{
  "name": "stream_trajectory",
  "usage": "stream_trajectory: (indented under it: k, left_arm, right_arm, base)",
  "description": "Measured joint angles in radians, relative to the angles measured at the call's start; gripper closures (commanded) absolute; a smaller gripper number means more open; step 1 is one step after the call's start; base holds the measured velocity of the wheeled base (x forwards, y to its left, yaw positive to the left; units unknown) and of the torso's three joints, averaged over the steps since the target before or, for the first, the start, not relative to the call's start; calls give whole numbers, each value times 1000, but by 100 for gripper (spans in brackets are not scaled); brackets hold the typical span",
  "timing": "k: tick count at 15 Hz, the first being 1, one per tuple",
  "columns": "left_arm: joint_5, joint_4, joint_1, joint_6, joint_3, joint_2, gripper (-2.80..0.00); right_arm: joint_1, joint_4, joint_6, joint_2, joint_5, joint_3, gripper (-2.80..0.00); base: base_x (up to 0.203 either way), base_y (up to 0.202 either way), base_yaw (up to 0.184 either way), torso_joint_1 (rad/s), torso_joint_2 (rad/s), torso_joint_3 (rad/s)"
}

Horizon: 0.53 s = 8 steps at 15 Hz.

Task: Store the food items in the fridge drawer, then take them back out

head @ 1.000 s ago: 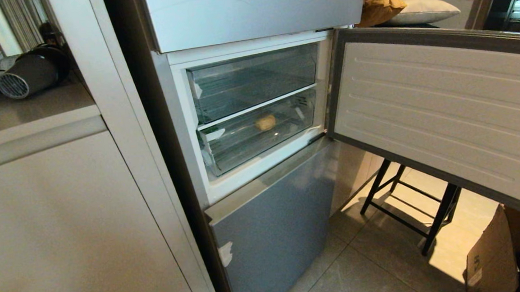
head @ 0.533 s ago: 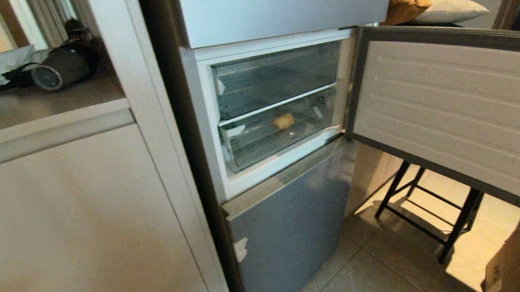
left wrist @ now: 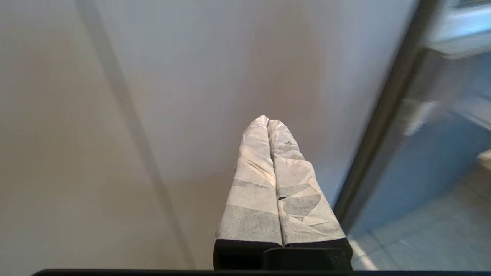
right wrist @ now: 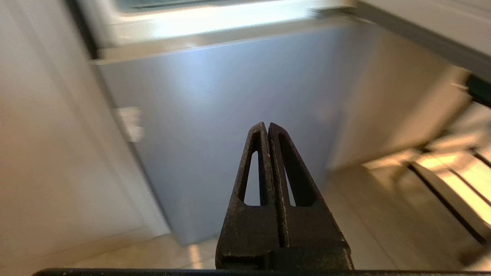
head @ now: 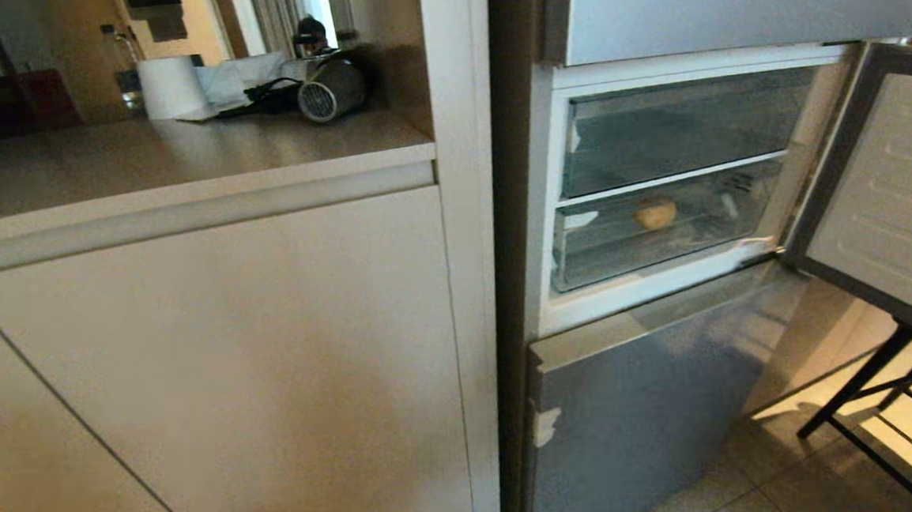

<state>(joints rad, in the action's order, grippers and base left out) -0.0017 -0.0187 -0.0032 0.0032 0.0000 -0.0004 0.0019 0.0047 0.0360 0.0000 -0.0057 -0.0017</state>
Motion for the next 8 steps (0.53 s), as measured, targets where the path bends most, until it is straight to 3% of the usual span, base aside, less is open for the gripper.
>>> stream_trajectory:
  k: [1,8]
  left_arm:
    - [0,0,0,0,0,0,0]
    - [0,-1,0,0,0,0,0]
  right_arm:
    - [0,0,0,0,0,0,0]
    - [0,2,-24,0,3,0,0]
  base:
    - [6,7,106,1,2,2]
    - [0,0,0,0,0,0]
